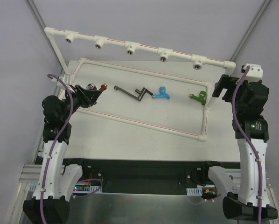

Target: Install the water faucets

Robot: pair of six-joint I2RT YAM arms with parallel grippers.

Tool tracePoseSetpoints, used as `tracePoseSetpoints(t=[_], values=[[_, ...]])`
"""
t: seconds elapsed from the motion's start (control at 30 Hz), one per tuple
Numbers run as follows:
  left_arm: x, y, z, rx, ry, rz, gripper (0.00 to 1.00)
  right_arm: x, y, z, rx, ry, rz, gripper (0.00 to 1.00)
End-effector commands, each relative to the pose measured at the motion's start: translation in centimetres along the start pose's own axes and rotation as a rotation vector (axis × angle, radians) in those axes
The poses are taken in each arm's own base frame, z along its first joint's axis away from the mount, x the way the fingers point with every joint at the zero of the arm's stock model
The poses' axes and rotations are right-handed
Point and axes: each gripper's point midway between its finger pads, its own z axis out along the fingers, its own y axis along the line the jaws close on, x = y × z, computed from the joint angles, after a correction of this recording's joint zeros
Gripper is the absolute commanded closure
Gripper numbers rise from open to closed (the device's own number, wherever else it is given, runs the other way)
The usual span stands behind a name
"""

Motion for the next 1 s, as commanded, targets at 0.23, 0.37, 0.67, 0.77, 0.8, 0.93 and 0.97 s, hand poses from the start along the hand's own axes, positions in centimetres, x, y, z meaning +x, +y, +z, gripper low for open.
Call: tracePoseSetpoints(t=[0.23, 0.37, 0.67, 0.77, 0.8, 0.93, 0.97], values=[[-7.4, -1.1, -0.1, 0.14, -0.188, -0.057, 1.0, -0.8, 3.5, 2.2, -0.164, -0.152, -0.037, 0.02], [-9.2, 0.0, 0.4, 0.12, -0.22, -0.071, 1.0, -2.4, 4.3, 1.7, -0.206, -0.156, -0.115, 0.02], [-11.7, 1.6, 1.5, 0.117, -0.247, -0.063, 1.0, -7.2, 8.1, -0.6, -0.42, -0.201, -0.363, 0.04], [-11.3, 2.6, 1.7, 0.077, -0.243, -0.058, 1.0, -9.7, 9.9, -0.6, -0.519, -0.221, -0.42, 0.04], [-11.3, 2.6, 1.8, 0.075, -0.233, -0.051, 1.0, -10.0, 10.3, -0.4, -0.544, -0.22, -0.441, 0.02], [-10.1, 3.4, 1.8, 0.036, -0.198, -0.037, 1.0, -9.6, 13.0, 1.8, -0.707, -0.158, -0.559, 0.02], [-10.0, 3.4, 1.6, 0.031, -0.197, -0.017, 1.0, -8.7, 13.2, 1.9, -0.737, -0.119, -0.586, 0.02]])
